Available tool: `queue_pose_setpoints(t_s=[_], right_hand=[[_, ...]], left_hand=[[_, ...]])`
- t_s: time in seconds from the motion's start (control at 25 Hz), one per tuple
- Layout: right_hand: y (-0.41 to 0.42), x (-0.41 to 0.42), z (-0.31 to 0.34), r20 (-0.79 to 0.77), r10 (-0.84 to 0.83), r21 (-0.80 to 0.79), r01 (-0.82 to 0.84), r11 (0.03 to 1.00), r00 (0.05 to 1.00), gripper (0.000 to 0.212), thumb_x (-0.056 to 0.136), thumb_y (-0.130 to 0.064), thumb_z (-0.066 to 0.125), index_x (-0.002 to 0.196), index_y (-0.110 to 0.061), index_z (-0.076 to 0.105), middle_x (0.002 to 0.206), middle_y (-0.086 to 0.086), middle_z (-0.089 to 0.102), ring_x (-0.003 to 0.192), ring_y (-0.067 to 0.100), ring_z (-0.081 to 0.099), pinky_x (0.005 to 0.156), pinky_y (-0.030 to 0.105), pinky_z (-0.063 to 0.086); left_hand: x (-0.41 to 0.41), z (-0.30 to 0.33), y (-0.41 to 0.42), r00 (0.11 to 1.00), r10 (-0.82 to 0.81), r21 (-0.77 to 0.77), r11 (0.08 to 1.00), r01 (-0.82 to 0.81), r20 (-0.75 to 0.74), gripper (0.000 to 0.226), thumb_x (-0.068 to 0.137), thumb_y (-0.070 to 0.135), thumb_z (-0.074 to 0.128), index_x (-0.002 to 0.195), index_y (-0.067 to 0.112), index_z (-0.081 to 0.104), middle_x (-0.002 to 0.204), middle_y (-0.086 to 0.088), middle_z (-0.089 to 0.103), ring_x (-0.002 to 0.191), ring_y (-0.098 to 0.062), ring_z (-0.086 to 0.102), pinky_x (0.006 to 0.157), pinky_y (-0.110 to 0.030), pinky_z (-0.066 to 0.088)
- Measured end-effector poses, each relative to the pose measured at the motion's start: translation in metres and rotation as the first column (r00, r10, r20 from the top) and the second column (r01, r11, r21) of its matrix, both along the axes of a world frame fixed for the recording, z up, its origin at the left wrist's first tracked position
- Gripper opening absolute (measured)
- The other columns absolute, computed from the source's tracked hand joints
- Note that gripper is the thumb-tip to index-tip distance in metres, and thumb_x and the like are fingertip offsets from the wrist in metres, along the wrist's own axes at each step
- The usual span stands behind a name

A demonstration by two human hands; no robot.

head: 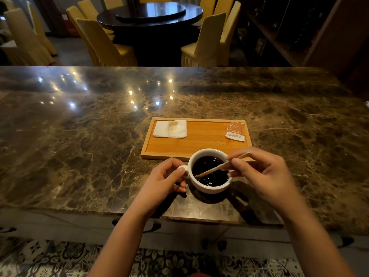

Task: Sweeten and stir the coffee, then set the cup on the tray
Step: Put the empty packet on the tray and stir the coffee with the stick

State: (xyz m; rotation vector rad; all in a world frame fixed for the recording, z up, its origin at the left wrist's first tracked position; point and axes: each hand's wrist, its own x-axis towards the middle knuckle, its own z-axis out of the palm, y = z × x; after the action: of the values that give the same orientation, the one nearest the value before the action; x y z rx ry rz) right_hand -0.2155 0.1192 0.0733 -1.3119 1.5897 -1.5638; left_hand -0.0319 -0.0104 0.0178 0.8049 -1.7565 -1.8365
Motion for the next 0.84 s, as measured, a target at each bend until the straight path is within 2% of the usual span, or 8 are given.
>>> queue_pose_setpoints(t_s=[0.08,0.24,0.4,0.52,0.6,0.68,0.76,0.84], right_hand=[[-0.004,0.007,-0.008,-0.072,-0.113,-0.058,0.109,0.992,0.991,0.013,0.083,-0.005,0.058,0.088,-0.011,0.069,0.09,0.007,0.069,0.079,0.011,0.069,0.066,0.019,0.056],[-0.002,0.004,-0.01,-0.489,-0.206,-0.145,0.154,0.977,0.848,0.01,0.087,-0.014,0.056,0.09,-0.012,0.065,0.085,-0.004,0.063,0.08,0.004,0.058,0.069,0.011,0.046],[0.003,0.0,-0.002,-0.586,-0.151,-0.064,0.14,0.988,0.796,0.014,0.089,-0.021,0.045,0.088,-0.015,0.057,0.081,-0.004,0.056,0.073,0.008,0.053,0.063,0.015,0.043],[0.006,-0.005,0.003,-0.47,-0.103,0.008,0.122,0.993,0.877,0.013,0.091,-0.015,0.047,0.083,-0.018,0.057,0.077,-0.006,0.06,0.073,0.009,0.061,0.059,0.017,0.048],[0.005,-0.004,0.003,-0.248,-0.035,0.033,0.044,0.998,0.968,0.013,0.09,-0.011,0.053,0.082,-0.018,0.061,0.076,-0.002,0.065,0.074,0.009,0.067,0.059,0.017,0.053],[0.0,0.003,0.0,-0.005,0.014,-0.008,-0.014,1.0,1.0,0.011,0.084,-0.016,0.055,0.083,-0.015,0.065,0.078,0.006,0.067,0.077,0.014,0.07,0.06,0.021,0.057],[-0.005,0.011,-0.009,0.048,-0.028,-0.07,0.032,0.997,0.998,0.015,0.08,-0.018,0.054,0.086,-0.011,0.067,0.083,0.008,0.068,0.079,0.015,0.07,0.063,0.023,0.058],[-0.008,0.014,-0.015,-0.035,-0.112,-0.107,0.107,0.988,0.993,0.015,0.083,-0.015,0.053,0.089,-0.009,0.065,0.09,0.01,0.066,0.082,0.012,0.069,0.066,0.022,0.058]], left_hand=[[0.0,0.0,0.0,1.0,-0.002,0.0,1.0,0.002,0.001,0.014,0.093,0.011,0.049,0.097,0.005,0.06,0.067,0.005,0.066,0.062,-0.011,0.06,0.059,-0.02,0.052],[0.0,0.0,0.0,1.0,-0.002,0.004,1.0,0.002,-0.003,0.014,0.093,0.011,0.048,0.098,0.005,0.06,0.067,0.005,0.066,0.062,-0.011,0.06,0.059,-0.021,0.052],[0.0,-0.001,0.0,1.0,-0.002,0.009,1.0,0.002,-0.002,0.015,0.092,0.012,0.049,0.099,0.005,0.06,0.068,0.005,0.067,0.062,-0.012,0.061,0.06,-0.02,0.052],[0.0,-0.001,-0.001,1.0,-0.002,0.013,1.0,0.002,0.002,0.015,0.092,0.013,0.049,0.099,0.006,0.06,0.068,0.005,0.067,0.062,-0.011,0.061,0.06,-0.02,0.052],[0.0,-0.001,-0.001,1.0,-0.002,0.012,1.0,0.002,0.005,0.015,0.092,0.013,0.049,0.099,0.007,0.061,0.068,0.005,0.068,0.063,-0.011,0.061,0.06,-0.021,0.053],[0.0,-0.001,-0.001,1.0,-0.002,0.014,1.0,0.002,0.001,0.015,0.092,0.013,0.049,0.099,0.006,0.061,0.069,0.005,0.068,0.062,-0.011,0.061,0.059,-0.02,0.052],[0.001,-0.001,-0.001,1.0,-0.004,0.012,1.0,0.004,-0.001,0.015,0.092,0.013,0.049,0.099,0.006,0.06,0.069,0.005,0.068,0.062,-0.011,0.061,0.059,-0.02,0.052],[0.0,-0.001,-0.001,1.0,-0.005,0.008,1.0,0.005,-0.001,0.015,0.092,0.013,0.049,0.099,0.006,0.06,0.069,0.005,0.068,0.062,-0.011,0.061,0.06,-0.02,0.052]])
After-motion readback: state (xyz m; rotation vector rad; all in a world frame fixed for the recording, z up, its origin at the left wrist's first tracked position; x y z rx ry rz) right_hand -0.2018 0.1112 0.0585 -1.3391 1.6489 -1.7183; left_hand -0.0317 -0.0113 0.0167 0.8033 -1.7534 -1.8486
